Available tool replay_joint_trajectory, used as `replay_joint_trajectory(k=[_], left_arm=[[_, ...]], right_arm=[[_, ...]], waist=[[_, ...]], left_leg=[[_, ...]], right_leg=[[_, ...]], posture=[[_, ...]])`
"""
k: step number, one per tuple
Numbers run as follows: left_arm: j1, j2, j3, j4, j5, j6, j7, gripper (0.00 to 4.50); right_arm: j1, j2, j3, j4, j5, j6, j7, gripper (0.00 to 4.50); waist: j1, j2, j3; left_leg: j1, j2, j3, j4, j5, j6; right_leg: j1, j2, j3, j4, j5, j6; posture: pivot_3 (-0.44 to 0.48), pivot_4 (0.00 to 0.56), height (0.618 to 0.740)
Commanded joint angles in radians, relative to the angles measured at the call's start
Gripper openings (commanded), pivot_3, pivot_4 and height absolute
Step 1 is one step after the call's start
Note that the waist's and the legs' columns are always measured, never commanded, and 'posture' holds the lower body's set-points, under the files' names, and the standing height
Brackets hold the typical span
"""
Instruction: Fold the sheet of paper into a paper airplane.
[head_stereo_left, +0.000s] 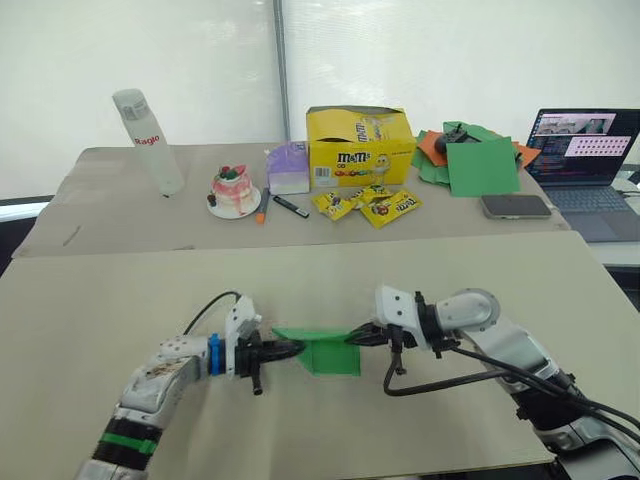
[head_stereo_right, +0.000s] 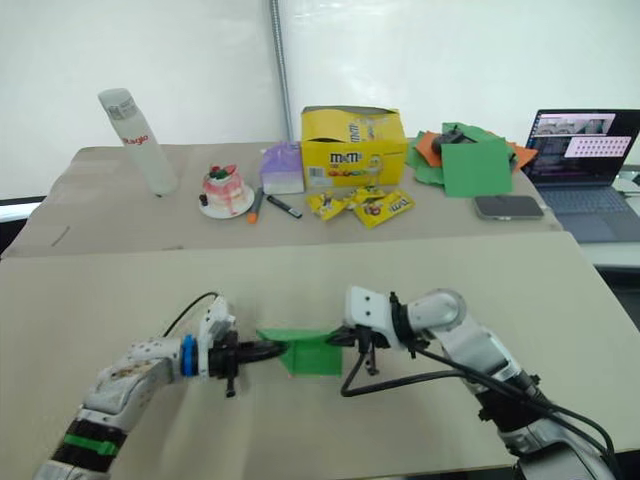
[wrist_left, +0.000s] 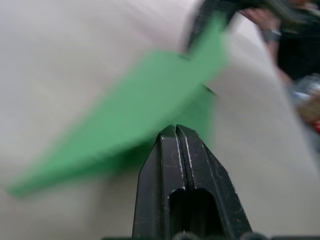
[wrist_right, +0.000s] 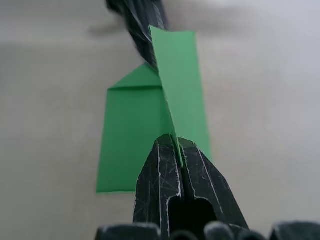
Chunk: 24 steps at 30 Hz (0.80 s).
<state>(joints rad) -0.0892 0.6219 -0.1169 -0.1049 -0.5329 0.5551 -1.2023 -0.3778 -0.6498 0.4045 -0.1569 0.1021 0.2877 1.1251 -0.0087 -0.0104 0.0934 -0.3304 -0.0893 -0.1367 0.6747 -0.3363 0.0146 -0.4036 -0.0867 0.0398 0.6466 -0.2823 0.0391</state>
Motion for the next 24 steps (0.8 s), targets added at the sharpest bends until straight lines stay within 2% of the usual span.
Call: replay_joint_trajectory(k=[1, 3, 6, 10, 15, 17, 24], left_arm=[[-0.048, 0.082, 0.065, -0.092, -0.118, 0.108, -0.075, 0.03], [-0.095, 0.121, 0.096, -0.088, -0.15, 0.136, -0.096, 0.03], [-0.19, 0.087, 0.113, -0.023, -0.112, 0.069, -0.054, 0.03], [-0.253, 0.014, 0.025, 0.063, 0.023, -0.06, -0.013, 0.03], [-0.237, -0.04, -0.152, 0.186, 0.246, -0.314, -0.025, 0.03], [-0.238, -0.075, -0.178, 0.253, 0.29, -0.389, -0.008, 0.03], [-0.283, -0.124, -0.157, 0.344, 0.306, -0.487, -0.011, 0.03]], right_arm=[[-0.008, 0.016, 0.002, 0.014, -0.055, -0.078, -0.043, 0.0], [0.006, 0.01, 0.016, 0.027, -0.093, -0.126, -0.054, 0.0], [0.042, 0.001, 0.03, 0.025, -0.124, -0.181, -0.057, 0.0], [0.054, 0.007, 0.024, 0.018, -0.131, -0.198, -0.06, 0.0], [0.058, 0.019, 0.019, 0.004, -0.131, -0.204, -0.067, 0.0], [0.063, 0.02, 0.019, -0.004, -0.128, -0.217, -0.064, 0.0], [0.079, 0.016, 0.025, -0.024, -0.099, -0.24, -0.016, 0.0]], waist=[[0.005, 0.001, 0.0], [0.01, 0.001, 0.0], [0.018, 0.001, 0.0], [0.016, 0.0, 0.0], [0.012, 0.0, 0.0], [0.013, 0.0, 0.0], [0.018, -0.001, 0.0]], left_leg=[[0.0, 0.0, 0.0, 0.0, 0.0, 0.0], [0.001, -0.001, 0.0, 0.001, 0.0, 0.0], [0.003, -0.001, 0.0, 0.0, 0.0, 0.0], [0.006, -0.001, 0.002, 0.0, -0.001, 0.001], [0.006, -0.001, 0.003, -0.001, -0.001, 0.001], [0.006, -0.001, 0.003, -0.002, -0.001, 0.001], [0.007, -0.001, 0.003, -0.001, -0.001, 0.001]], right_leg=[[0.0, 0.0, -0.001, -0.001, 0.0, 0.0], [0.0, 0.0, -0.001, -0.003, 0.0, 0.0], [0.0, 0.001, -0.001, -0.004, 0.0, 0.0], [0.001, 0.0, -0.002, -0.004, 0.0, 0.0], [0.002, 0.001, -0.001, -0.004, 0.0, 0.0], [0.003, 0.001, -0.001, -0.005, 0.0, 0.0], [0.003, 0.001, 0.0, -0.005, 0.0, 0.0]], posture=[[0.0, 0.15, 0.74], [0.0, 0.15, 0.74], [0.0, 0.15, 0.74], [0.0, 0.15, 0.74], [0.0, 0.15, 0.74], [0.0, 0.15, 0.74], [0.0, 0.15, 0.74]])
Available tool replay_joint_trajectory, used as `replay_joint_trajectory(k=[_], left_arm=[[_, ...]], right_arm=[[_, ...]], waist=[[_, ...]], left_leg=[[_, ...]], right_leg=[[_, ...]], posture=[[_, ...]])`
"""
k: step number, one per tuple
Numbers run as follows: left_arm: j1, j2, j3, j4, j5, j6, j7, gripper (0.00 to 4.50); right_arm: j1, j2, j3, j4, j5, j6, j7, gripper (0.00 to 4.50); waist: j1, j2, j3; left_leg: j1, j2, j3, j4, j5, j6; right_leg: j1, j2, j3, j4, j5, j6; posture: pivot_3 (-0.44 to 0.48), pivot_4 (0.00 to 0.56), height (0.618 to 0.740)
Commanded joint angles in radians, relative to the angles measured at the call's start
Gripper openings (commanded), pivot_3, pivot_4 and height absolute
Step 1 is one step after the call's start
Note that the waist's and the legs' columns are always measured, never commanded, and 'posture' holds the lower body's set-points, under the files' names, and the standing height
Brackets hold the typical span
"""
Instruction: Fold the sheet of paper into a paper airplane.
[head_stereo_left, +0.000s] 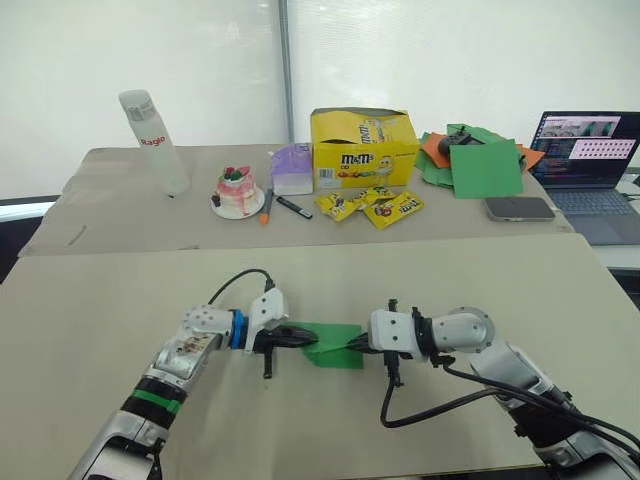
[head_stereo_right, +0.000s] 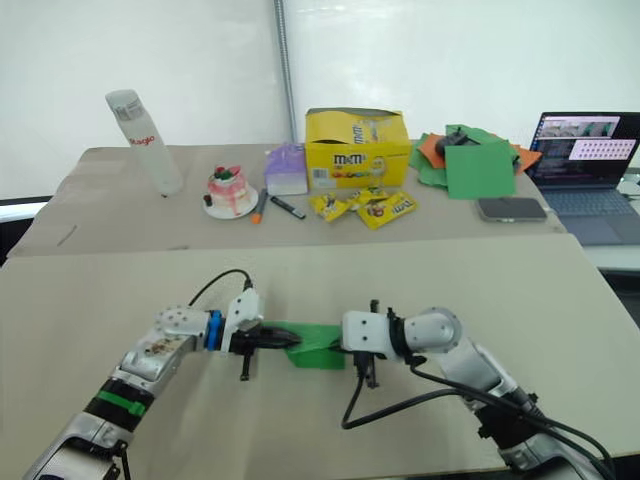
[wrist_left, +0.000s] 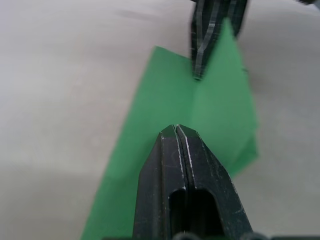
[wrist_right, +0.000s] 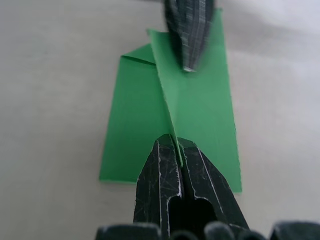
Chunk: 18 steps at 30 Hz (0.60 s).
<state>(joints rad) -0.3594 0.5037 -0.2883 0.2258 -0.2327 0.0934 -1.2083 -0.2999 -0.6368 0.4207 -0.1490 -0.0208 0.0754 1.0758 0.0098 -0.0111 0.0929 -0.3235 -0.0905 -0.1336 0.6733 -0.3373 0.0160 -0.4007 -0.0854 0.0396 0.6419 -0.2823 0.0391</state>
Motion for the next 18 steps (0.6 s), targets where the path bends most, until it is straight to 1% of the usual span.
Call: replay_joint_trajectory(k=[1, 3, 5, 9, 13, 18], left_arm=[[-0.016, -0.007, 0.017, 0.012, 0.001, -0.026, -0.011, 0.03], [-0.018, -0.003, 0.018, 0.011, 0.003, -0.027, -0.016, 0.03], [-0.008, 0.014, 0.003, 0.022, 0.034, -0.059, -0.022, 0.03], [0.012, 0.029, 0.026, 0.0, 0.008, -0.045, -0.039, 0.03], [-0.014, 0.044, 0.074, -0.077, -0.067, 0.046, -0.06, 0.03], [-0.034, 0.075, 0.087, -0.152, -0.11, 0.123, -0.102, 0.03]], right_arm=[[-0.002, 0.003, 0.01, -0.029, 0.027, -0.031, 0.041, 0.0], [-0.011, 0.005, 0.009, -0.018, 0.033, -0.038, 0.056, 0.0], [-0.019, 0.009, 0.009, -0.01, 0.033, -0.044, 0.068, 0.0], [-0.022, 0.012, 0.003, 0.0, 0.037, -0.074, 0.087, 0.0], [-0.024, 0.01, 0.001, 0.009, 0.031, -0.127, 0.104, 0.0], [-0.038, 0.007, 0.013, 0.016, 0.01, -0.192, 0.127, 0.0]], waist=[[-0.001, 0.0, 0.0], [-0.001, 0.0, 0.0], [-0.001, 0.0, 0.0], [-0.001, 0.0, 0.0], [-0.001, 0.0, 0.0], [-0.001, 0.0, 0.0]], left_leg=[[0.0, 0.0, 0.0, 0.0, 0.0, 0.0], [0.0, 0.0, 0.0, 0.0, 0.0, 0.0], [0.0, 0.0, 0.0, 0.0, 0.0, 0.0], [0.0, 0.0, 0.0, 0.0, 0.0, 0.0], [0.0, 0.0, 0.0, 0.0, 0.0, 0.0], [0.0, 0.0, 0.0, 0.0, 0.0, 0.0]], right_leg=[[0.0, 0.0, 0.0, 0.0, 0.0, 0.0], [-0.001, 0.0, 0.0, 0.0, 0.0, 0.0], [-0.001, 0.001, 0.0, 0.0, 0.0, 0.0], [-0.001, 0.001, 0.0, 0.0, 0.0, 0.0], [-0.001, 0.001, 0.0, 0.0, 0.0, 0.0], [-0.001, 0.004, 0.0, 0.0, 0.0, 0.0]], posture=[[0.0, 0.15, 0.74], [0.0, 0.15, 0.74], [0.0, 0.15, 0.74], [0.0, 0.15, 0.74], [0.0, 0.15, 0.74], [0.0, 0.15, 0.74]])
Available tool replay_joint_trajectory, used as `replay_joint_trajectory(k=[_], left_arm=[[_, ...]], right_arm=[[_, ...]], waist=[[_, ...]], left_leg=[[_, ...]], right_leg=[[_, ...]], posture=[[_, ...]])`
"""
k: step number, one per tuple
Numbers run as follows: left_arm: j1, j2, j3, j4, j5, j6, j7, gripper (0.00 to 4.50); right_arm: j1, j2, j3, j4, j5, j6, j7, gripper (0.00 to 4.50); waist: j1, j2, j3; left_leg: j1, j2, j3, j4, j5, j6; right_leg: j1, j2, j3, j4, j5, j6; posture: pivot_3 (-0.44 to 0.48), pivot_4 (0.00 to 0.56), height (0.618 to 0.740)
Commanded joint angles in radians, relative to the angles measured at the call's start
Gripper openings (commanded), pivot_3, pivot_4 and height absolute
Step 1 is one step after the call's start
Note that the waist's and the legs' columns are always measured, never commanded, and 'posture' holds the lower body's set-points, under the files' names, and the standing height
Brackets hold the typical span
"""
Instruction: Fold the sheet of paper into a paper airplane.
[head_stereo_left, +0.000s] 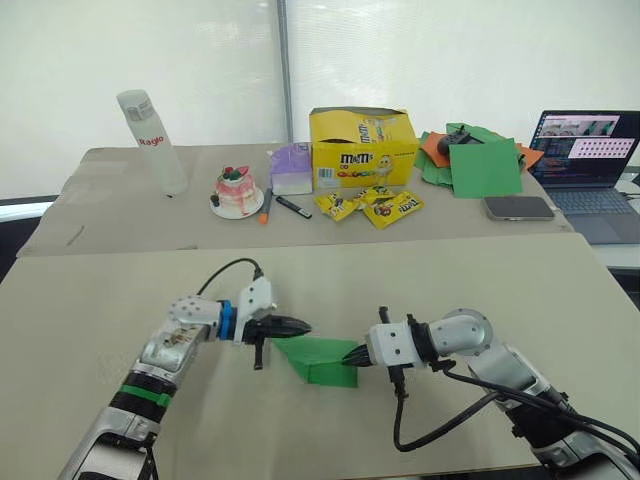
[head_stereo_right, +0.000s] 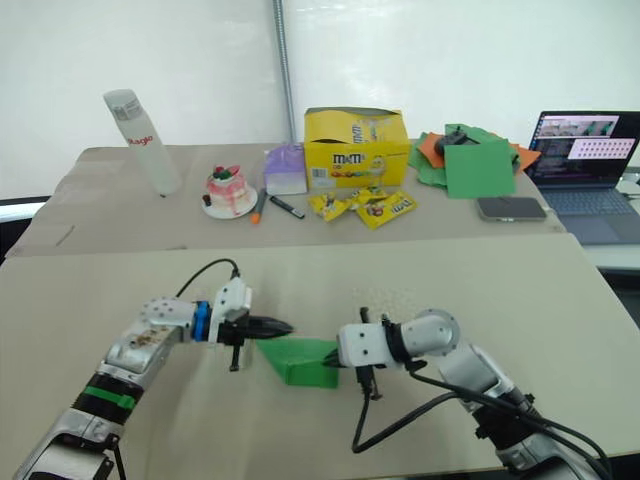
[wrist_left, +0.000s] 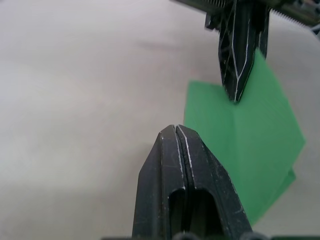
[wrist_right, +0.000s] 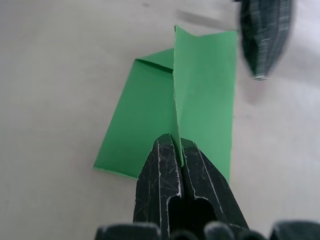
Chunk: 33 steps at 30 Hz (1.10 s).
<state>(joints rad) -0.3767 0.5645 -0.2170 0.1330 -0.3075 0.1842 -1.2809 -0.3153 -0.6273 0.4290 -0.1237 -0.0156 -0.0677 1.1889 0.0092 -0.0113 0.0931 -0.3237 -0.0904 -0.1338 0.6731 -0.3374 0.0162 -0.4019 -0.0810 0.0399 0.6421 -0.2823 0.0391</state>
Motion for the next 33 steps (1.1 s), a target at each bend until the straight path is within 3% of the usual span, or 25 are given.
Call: replay_joint_trajectory(k=[1, 8, 15, 19, 27, 33], left_arm=[[-0.016, 0.021, 0.013, -0.065, -0.035, 0.036, -0.037, 0.03], [0.036, 0.037, -0.029, -0.029, 0.044, -0.051, -0.053, 0.03], [0.053, -0.033, -0.045, 0.064, 0.089, -0.116, 0.004, 0.03], [0.093, -0.029, -0.068, 0.062, 0.122, -0.145, 0.008, 0.03], [0.122, -0.019, -0.065, 0.057, 0.13, -0.158, 0.014, 0.0], [0.123, -0.01, -0.061, 0.074, 0.138, -0.172, 0.015, 0.0]], right_arm=[[-0.025, -0.001, 0.006, -0.005, -0.001, -0.053, 0.013, 0.0], [-0.044, 0.008, 0.012, 0.049, -0.031, -0.096, -0.009, 0.0], [-0.042, 0.018, 0.008, 0.052, -0.046, -0.081, -0.036, 0.0], [-0.03, 0.02, -0.001, 0.04, -0.042, -0.054, -0.056, 0.0], [-0.012, 0.0, -0.01, -0.006, -0.052, -0.045, -0.089, 2.6], [0.039, -0.036, -0.056, -0.091, 0.024, 0.024, -0.073, 2.6]], waist=[[-0.002, 0.0, 0.0], [-0.003, 0.0, 0.0], [0.001, 0.0, 0.0], [0.0, 0.0, 0.0], [0.001, 0.001, 0.0], [0.001, 0.0, 0.0]], left_leg=[[0.0, 0.0, 0.0, 0.0, 0.0, 0.0], [0.0, 0.0, 0.0, 0.0, 0.0, 0.0], [0.0, 0.0, 0.0, 0.0, 0.0, 0.0], [0.0, 0.0, 0.0, 0.0, 0.0, 0.0], [0.002, 0.0, 0.0, -0.001, 0.0, 0.0], [0.002, 0.0, 0.0, -0.002, 0.0, 0.0]], right_leg=[[0.0, 0.0, 0.0, 0.0, 0.0, 0.0], [0.0, 0.002, 0.001, 0.0, 0.0, 0.0], [-0.001, 0.002, 0.001, 0.0, 0.0, 0.0], [-0.001, 0.002, 0.002, 0.0, 0.0, 0.0], [-0.001, 0.002, 0.002, 0.0, 0.0, 0.0], [0.0, 0.001, 0.002, 0.0, 0.0, 0.0]], posture=[[0.0, 0.15, 0.74], [0.0, 0.15, 0.74], [0.0, 0.15, 0.74], [0.0, 0.15, 0.74], [0.0, 0.15, 0.74], [0.0, 0.15, 0.74]])
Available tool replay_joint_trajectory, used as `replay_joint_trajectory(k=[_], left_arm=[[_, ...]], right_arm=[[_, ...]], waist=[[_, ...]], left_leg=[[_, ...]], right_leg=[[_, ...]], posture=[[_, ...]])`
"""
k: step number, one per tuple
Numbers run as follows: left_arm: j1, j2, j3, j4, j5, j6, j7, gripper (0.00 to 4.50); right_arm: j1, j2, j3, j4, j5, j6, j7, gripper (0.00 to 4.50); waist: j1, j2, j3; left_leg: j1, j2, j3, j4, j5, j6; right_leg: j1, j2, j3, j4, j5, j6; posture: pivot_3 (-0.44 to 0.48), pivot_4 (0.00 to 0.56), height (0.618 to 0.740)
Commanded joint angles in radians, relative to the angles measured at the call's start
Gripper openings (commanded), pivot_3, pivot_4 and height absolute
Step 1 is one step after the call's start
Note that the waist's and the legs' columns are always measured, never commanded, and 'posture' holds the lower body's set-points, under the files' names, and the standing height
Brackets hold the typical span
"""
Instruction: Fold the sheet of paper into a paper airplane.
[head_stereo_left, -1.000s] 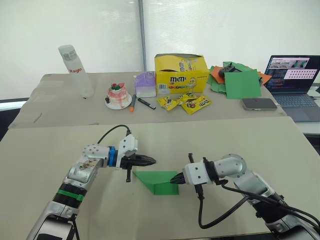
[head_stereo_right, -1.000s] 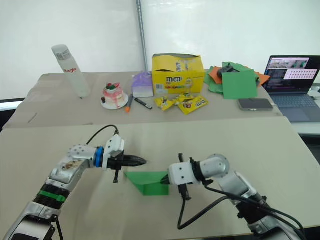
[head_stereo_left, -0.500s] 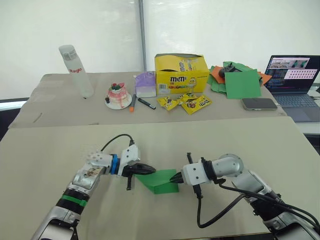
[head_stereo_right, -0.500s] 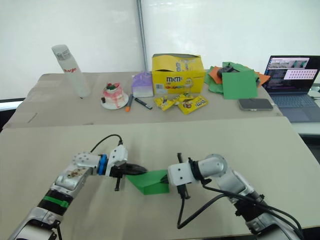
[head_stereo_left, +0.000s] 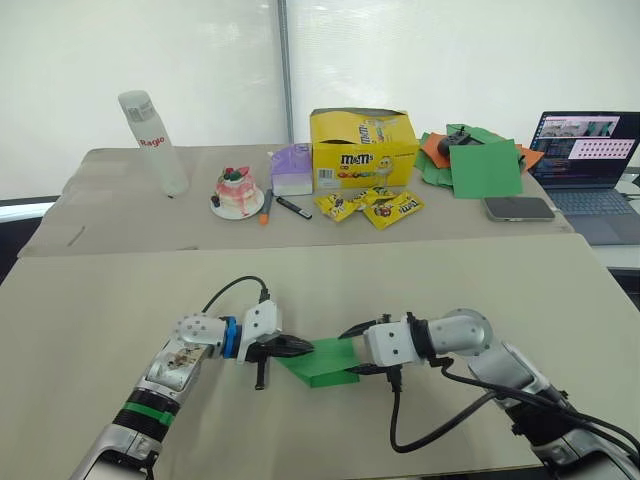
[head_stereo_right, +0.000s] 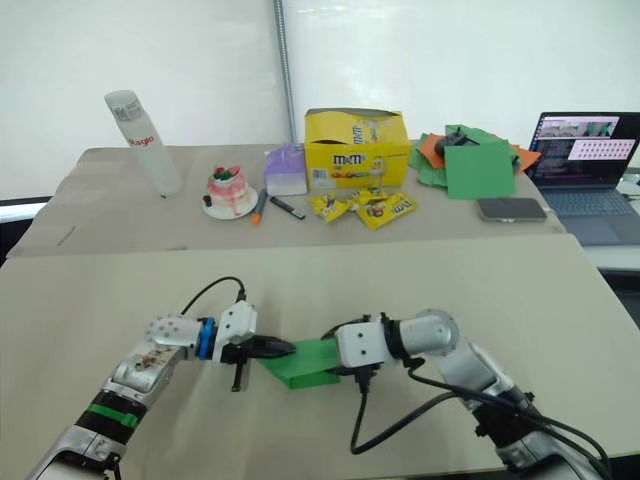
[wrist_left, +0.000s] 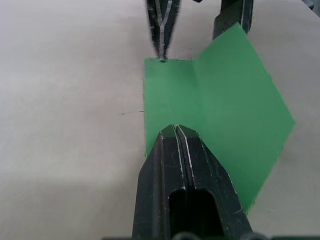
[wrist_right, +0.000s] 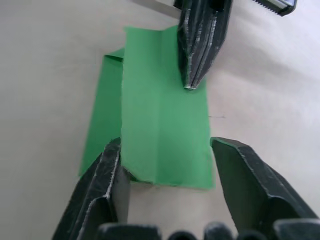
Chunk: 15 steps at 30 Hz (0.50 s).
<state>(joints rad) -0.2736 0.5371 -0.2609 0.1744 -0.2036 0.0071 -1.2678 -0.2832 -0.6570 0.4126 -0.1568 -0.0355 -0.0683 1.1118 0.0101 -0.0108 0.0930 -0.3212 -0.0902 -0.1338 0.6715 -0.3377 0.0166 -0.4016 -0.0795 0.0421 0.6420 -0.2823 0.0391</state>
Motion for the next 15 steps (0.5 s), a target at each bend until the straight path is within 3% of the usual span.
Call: replay_joint_trajectory(k=[1, 4, 5, 11, 15], left_arm=[[0.018, 0.017, -0.017, 0.037, 0.034, 0.004, 0.002, 0.0], [0.006, 0.015, -0.015, 0.052, 0.033, 0.0, 0.003, 0.0], [0.001, 0.014, -0.014, 0.058, 0.032, 0.0, 0.003, 0.0], [-0.017, 0.015, -0.012, 0.084, 0.035, -0.011, -0.004, 0.0], [-0.026, 0.02, -0.01, 0.097, 0.035, -0.015, -0.009, 0.0]], right_arm=[[0.014, -0.007, -0.042, -0.067, 0.051, 0.04, 0.002, 2.6], [0.029, -0.003, -0.041, -0.083, 0.057, 0.066, -0.003, 2.6], [0.032, -0.002, -0.04, -0.083, 0.054, 0.067, -0.006, 2.07], [0.03, -0.001, -0.046, -0.101, 0.104, 0.105, 0.019, 0.04], [0.023, 0.005, -0.048, -0.116, 0.162, 0.186, 0.045, 0.01]], waist=[[0.0, 0.0, 0.0], [-0.001, 0.0, 0.0], [-0.001, 0.0, 0.0], [0.0, 0.0, 0.0], [0.001, 0.0, 0.0]], left_leg=[[0.0, 0.0, 0.0, 0.0, 0.0, 0.0], [0.001, 0.0, 0.0, -0.001, 0.0, 0.0], [0.001, 0.0, 0.0, -0.001, 0.0, 0.0], [0.001, 0.0, 0.0, -0.001, 0.0, 0.0], [0.001, 0.0, 0.0, -0.001, 0.0, 0.0]], right_leg=[[0.001, 0.0, 0.0, 0.0, 0.0, 0.0], [0.001, 0.0, 0.0, 0.0, 0.0, 0.0], [0.001, 0.0, 0.0, 0.0, 0.0, 0.0], [0.0, 0.0, 0.0, 0.0, 0.0, 0.0], [0.0, 0.0, 0.0, 0.0, 0.0, 0.0]], posture=[[0.0, 0.15, 0.74], [0.0, 0.15, 0.74], [0.0, 0.15, 0.74], [0.0, 0.15, 0.74], [0.0, 0.15, 0.74]])
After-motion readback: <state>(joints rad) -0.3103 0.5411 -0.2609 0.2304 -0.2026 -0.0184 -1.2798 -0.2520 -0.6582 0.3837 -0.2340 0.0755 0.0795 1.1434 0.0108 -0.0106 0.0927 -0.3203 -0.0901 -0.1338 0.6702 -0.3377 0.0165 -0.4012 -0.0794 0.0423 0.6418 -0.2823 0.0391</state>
